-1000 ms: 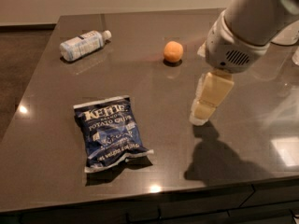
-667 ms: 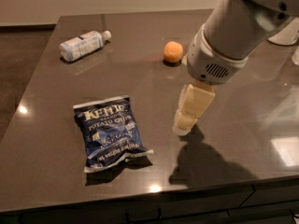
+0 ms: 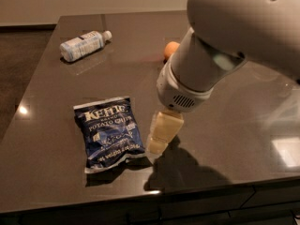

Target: Move blue chip bag near blue plastic bottle

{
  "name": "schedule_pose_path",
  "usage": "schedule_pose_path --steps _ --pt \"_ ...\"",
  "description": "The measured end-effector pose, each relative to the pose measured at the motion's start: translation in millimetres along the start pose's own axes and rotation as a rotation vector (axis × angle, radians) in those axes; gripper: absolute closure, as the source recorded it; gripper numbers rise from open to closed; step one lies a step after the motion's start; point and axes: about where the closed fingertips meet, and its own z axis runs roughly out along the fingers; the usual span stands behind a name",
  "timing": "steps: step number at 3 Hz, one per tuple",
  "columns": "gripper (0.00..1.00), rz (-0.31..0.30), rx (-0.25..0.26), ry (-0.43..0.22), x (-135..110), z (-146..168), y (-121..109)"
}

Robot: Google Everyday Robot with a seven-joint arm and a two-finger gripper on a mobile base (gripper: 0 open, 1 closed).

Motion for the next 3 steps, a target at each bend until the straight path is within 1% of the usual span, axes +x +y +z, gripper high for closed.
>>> schedule_pose_path --steps 1,2,3 --pt "0.0 -0.014 0.011 -0.027 -13.5 22.9 14.0" --pt "0.0 -0.03 0.01 -0.04 -22.3 41.0 26.4" --pt "0.0 -0.049 0.0 -0.034 -25.7 54.9 35.1"
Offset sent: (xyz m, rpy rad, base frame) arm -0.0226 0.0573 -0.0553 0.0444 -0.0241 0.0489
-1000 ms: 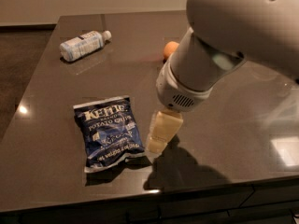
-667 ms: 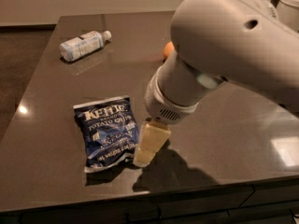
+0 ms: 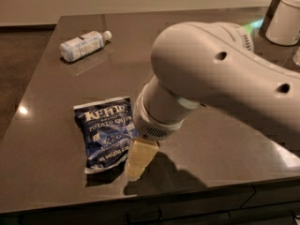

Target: Move blue chip bag near blue plastic bottle

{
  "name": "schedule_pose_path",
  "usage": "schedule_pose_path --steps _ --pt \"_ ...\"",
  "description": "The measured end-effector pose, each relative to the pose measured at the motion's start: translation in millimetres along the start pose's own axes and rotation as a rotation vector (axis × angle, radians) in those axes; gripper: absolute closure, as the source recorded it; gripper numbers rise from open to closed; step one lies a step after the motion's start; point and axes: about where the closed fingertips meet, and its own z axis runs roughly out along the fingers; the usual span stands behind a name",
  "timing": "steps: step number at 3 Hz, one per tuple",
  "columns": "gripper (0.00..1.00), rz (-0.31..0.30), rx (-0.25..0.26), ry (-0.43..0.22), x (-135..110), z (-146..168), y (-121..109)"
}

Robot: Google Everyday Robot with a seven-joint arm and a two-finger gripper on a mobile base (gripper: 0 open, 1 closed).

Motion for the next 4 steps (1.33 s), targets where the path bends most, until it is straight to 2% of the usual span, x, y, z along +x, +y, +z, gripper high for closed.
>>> schedule_pose_path --steps 1,2,3,4 --pt "0.16 -0.008 -0.011 0.012 -1.5 9.0 3.4" --pt "0.39 0.001 -0.019 0.022 0.0 13.3 2.0" --pt "0.63 0.025 -0.005 0.024 1.2 6.7 -6.7" --pt "0.87 0.049 0.029 0.006 -5.3 -13.4 -32.2"
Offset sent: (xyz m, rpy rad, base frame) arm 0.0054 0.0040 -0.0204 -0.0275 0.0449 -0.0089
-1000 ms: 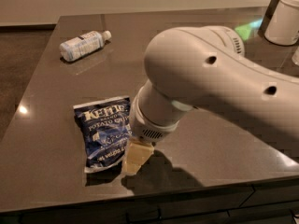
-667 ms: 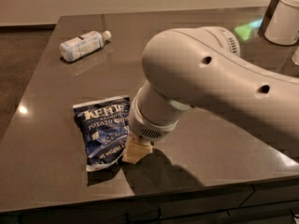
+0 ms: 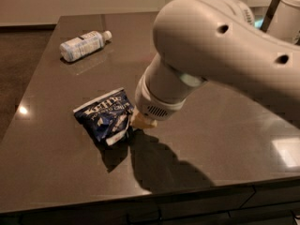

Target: Move blue chip bag near blue plastic bottle

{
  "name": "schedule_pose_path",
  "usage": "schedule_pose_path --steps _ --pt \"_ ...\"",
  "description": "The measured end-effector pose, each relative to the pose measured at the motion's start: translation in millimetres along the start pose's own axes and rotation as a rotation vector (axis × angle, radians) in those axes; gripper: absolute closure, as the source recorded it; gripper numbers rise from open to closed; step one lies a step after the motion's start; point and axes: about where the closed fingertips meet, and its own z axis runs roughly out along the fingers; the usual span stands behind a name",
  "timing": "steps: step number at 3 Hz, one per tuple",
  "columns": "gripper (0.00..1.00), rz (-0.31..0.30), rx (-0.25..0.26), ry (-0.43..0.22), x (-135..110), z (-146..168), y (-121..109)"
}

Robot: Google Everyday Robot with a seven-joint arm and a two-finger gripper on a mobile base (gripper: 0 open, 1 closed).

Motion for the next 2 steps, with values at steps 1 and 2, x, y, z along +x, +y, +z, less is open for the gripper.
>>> schedule_pose_path --steps 1,2 --pt "1.0 -0.001 0.045 -0.049 -28.0 -19.6 -33.7" --pt "1.0 0.01 0.082 -0.098 -60.2 -29.9 -70.1"
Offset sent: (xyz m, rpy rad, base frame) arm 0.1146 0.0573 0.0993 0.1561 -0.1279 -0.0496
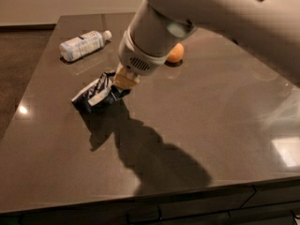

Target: Move blue chip bag near blue plastic bottle

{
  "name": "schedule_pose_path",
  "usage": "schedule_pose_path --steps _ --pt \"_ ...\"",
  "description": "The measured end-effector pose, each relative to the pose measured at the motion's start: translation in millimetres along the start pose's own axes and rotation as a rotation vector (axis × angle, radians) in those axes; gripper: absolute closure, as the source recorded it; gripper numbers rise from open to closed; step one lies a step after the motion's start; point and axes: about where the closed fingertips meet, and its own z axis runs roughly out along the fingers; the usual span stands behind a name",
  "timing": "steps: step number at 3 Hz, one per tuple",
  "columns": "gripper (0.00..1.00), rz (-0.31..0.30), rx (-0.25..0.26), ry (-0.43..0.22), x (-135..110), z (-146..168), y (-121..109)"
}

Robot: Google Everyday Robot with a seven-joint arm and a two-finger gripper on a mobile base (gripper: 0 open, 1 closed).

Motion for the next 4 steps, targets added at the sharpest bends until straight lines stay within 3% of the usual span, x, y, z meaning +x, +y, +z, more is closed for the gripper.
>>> schedule_pose_path --steps 2,4 --pt "1.0 0.041 0.054 -0.052 -42.7 6.1 -46.6" --pt "1.0 0.104 0.11 -0.078 -89.3 63.6 -94.7"
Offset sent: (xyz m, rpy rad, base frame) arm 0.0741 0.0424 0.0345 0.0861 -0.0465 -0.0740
